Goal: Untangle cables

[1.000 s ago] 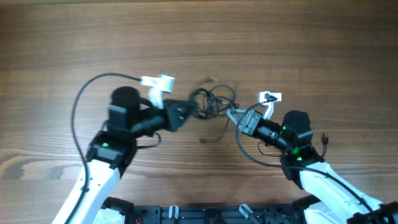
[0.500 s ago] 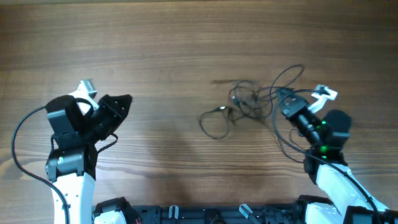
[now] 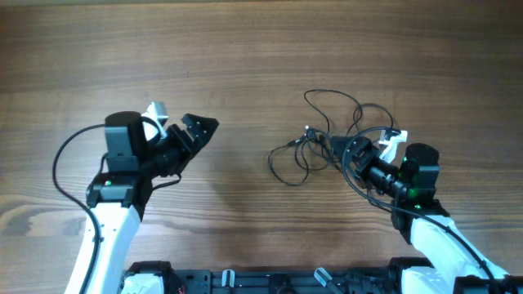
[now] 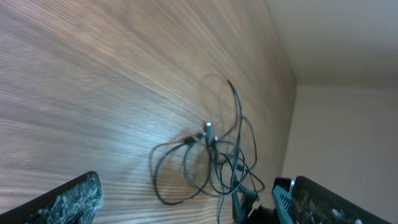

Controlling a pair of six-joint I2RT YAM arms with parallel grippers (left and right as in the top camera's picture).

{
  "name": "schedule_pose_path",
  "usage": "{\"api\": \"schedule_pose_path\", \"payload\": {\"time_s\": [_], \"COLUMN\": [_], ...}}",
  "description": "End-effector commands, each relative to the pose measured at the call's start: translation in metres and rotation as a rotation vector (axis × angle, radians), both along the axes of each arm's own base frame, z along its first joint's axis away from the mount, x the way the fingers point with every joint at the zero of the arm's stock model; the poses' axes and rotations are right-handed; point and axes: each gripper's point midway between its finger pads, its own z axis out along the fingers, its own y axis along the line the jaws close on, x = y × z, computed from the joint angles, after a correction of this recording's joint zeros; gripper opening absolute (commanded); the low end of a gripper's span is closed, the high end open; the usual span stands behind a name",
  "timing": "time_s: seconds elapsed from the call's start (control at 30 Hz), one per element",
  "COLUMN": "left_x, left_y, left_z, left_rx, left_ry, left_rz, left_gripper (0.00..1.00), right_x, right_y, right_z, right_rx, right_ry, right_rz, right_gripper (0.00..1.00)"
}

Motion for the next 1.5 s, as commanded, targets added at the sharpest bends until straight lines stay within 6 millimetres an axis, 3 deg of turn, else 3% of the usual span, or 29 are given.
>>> {"api": "schedule_pose_path", "payload": {"time_s": [0.0,0.1,0.17,0.27,0.33,0.43,0.53,0.7,0.83,0.9,1.0,1.17,1.3,1.47], "left_x": [0.001,0.002,0.002,0.002,0.002,0.001,0.001,0.001,0.002,0.002,0.002,0.002,0.001,0.001], "left_y": [-0.021,-0.027,-0.028,-0.029,-0.029,-0.029,-0.029,-0.029,-0.029,-0.029,-0.029,-0.029,-0.029,-0.029], "left_z": [0.002,-0.001,-0.005,-0.008,-0.008,-0.008,-0.009,-0.009,-0.008,-0.008,-0.008,-0.008,-0.009,-0.009], "left_rx": [-0.002,0.012,0.020,0.020,0.020,0.020,0.020,0.020,0.020,0.021,0.020,0.020,0.021,0.021], "left_ry": [-0.026,-0.026,-0.016,-0.007,-0.005,-0.002,-0.001,0.002,-0.005,-0.006,-0.005,-0.005,-0.002,0.000], "left_rz": [-0.072,-0.085,-0.088,-0.089,-0.089,-0.090,-0.089,-0.089,-0.089,-0.089,-0.089,-0.089,-0.089,-0.089], "left_gripper": [1.00,1.00,1.00,1.00,1.00,1.00,1.00,1.00,1.00,1.00,1.00,1.00,1.00,1.00], "right_x": [0.006,0.003,-0.010,-0.041,-0.051,-0.044,-0.030,-0.027,-0.007,-0.003,-0.006,0.006,0.003,0.001], "right_y": [0.002,0.002,-0.002,-0.028,-0.034,-0.022,-0.016,-0.037,-0.047,-0.046,-0.032,-0.016,-0.002,-0.008], "right_z": [0.023,0.029,0.005,-0.055,-0.067,-0.046,-0.006,0.044,0.086,0.084,0.068,0.045,0.022,0.001], "right_rx": [0.042,0.101,0.127,-0.022,-0.092,-0.043,-0.004,-0.129,-0.299,-0.310,-0.243,-0.213,-0.185,-0.223], "right_ry": [-0.064,-0.017,0.164,0.430,0.462,0.400,0.310,0.294,0.025,0.000,0.068,0.139,0.247,0.324], "right_rz": [-0.020,-0.050,-0.112,-0.256,-0.255,-0.188,-0.156,-0.245,-0.197,-0.184,-0.118,-0.064,-0.034,-0.071], "right_gripper": [1.00,1.00,1.00,1.00,1.00,1.00,1.00,1.00,1.00,0.99,0.84,0.84,0.85,0.85]}}
